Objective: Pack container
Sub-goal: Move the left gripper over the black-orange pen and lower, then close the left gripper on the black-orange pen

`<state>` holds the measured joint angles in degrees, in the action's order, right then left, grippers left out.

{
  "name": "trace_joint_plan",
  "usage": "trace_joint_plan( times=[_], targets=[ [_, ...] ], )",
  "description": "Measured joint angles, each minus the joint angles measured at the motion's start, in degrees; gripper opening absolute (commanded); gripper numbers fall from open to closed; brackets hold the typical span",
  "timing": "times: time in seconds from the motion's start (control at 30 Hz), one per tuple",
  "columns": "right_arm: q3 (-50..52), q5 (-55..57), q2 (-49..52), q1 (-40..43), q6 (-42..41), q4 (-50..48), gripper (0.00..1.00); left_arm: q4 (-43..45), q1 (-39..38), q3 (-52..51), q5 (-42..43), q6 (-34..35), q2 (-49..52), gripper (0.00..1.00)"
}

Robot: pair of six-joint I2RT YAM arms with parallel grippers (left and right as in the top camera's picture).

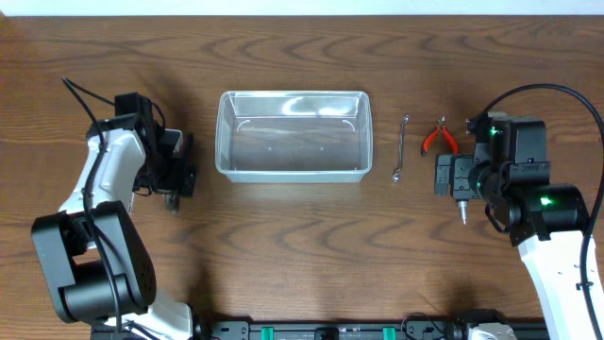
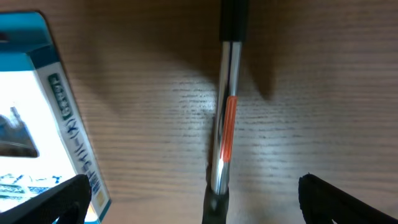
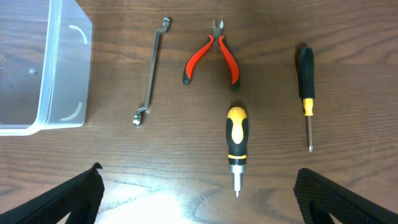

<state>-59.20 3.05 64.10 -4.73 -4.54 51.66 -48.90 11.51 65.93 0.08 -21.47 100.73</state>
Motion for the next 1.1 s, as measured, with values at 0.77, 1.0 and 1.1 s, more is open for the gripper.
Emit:
trace_joint_plan(
  times=[0.77, 1.0, 1.1],
  targets=[
    [0.0, 0.0, 0.0, 0.0, 0.0, 0.9, 0.99, 9.0, 0.0, -6.6, 1.3, -2.2, 0.0, 0.98],
    [0.0, 0.0, 0.0, 0.0, 0.0, 0.9, 0.99, 10.6, 0.0, -8.3, 1.3, -2.6, 0.0, 0.98],
    [0.0, 0.0, 0.0, 0.0, 0.0, 0.9, 0.99, 11.5, 0.0, -9.8, 1.3, -2.6, 0.0, 0.98]
  ],
)
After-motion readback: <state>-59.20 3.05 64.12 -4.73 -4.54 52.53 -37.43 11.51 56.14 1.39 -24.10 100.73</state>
